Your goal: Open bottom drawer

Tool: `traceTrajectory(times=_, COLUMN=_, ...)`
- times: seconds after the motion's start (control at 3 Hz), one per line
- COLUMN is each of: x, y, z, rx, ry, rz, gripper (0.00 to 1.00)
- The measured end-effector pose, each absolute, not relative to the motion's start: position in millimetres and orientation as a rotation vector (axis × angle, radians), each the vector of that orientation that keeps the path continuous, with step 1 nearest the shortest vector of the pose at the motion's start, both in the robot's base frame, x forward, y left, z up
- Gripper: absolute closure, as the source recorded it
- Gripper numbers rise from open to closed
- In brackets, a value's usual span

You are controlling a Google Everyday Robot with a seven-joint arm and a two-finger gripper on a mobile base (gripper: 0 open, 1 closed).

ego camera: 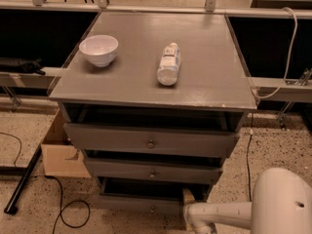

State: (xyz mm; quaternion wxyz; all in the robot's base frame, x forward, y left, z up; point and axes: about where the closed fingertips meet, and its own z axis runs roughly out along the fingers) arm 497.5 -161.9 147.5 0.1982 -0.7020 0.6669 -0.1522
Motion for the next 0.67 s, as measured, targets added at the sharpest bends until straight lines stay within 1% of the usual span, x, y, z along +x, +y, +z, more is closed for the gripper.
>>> traceTrajectory(times=0.33, x=498.1, y=-160.2, z=147.3, rx=-1.966, ry=1.865, rz=-0.424, gripper=0.0)
traceTrajectory(times=0.67, x=498.1, y=-160.2, z=147.3, rx=-1.966, ry=1.865, rz=-0.424, gripper=0.16)
